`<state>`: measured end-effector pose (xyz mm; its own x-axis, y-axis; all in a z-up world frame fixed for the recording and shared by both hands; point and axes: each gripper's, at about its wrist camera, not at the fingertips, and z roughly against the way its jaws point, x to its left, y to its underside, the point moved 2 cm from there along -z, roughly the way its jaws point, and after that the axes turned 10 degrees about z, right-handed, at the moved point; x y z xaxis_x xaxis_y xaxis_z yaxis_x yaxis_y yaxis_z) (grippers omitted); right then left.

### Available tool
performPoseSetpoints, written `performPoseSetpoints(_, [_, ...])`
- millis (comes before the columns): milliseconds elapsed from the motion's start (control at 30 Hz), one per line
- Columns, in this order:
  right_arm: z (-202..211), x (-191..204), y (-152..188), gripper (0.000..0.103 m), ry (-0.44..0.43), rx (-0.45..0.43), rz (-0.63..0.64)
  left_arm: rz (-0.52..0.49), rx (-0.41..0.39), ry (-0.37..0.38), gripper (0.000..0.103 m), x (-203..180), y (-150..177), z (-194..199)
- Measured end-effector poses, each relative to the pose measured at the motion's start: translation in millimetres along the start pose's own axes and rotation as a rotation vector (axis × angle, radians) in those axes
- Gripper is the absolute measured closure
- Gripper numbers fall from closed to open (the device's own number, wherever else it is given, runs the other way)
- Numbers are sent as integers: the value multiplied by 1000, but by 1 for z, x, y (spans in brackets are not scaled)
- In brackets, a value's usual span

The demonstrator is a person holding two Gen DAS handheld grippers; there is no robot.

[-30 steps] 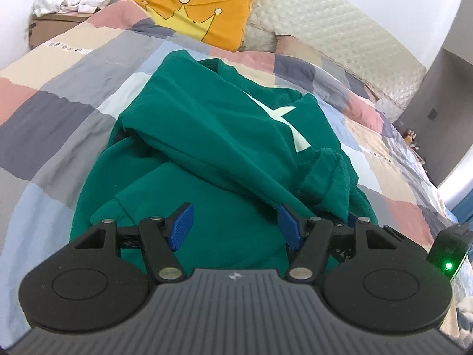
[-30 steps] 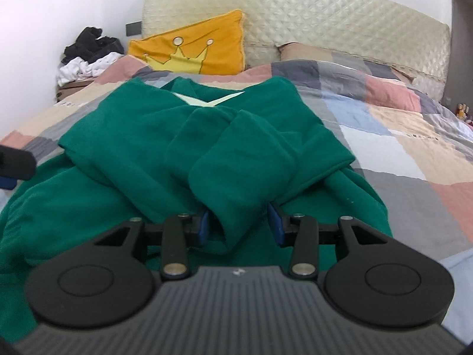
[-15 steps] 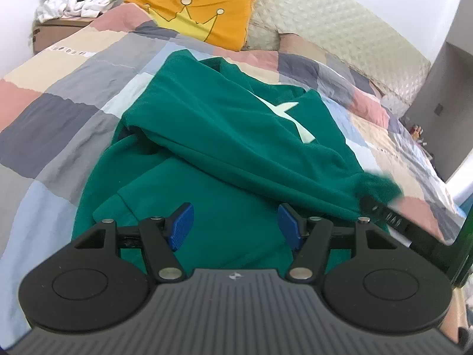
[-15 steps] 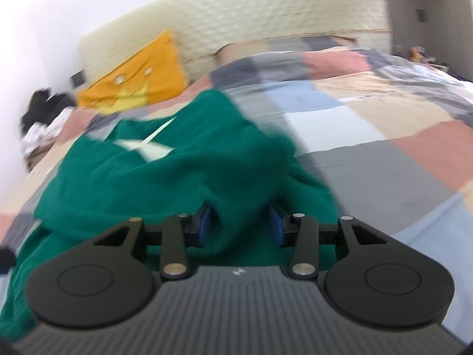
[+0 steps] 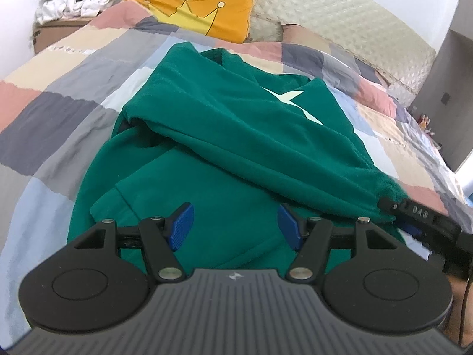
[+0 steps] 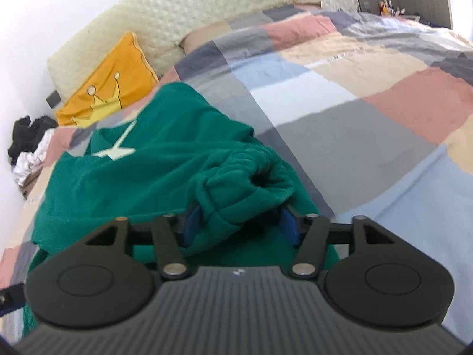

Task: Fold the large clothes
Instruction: 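Move both open grippers down to the hoodie hem, then grasp the hoodie hem with the right gripper while left gripper grasps the hem too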

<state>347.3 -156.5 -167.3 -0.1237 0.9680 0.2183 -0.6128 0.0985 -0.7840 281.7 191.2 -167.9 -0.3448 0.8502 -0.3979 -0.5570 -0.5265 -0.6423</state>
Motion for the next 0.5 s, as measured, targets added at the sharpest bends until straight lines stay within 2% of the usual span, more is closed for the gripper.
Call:
performPoseSetpoints(67, [7,-4,2,41,-19,12,-19,19,5,5,35,3,-1,2])
performPoseSetpoints(167, [27,-9,4,27,-46,17,-40,25,3,5,35,4,0,7])
performPoseSetpoints(233, [38,-12,5,27,-64,23,-42,18,-7,6,35,3,0,14])
performPoseSetpoints(300, [51,-15,4,17,-98,28,-47,12,-12,6,35,2,1,21])
performPoseSetpoints(500, [82,-28,10,18,-92,67,-36,-61,-34,-40,34,3,13,49])
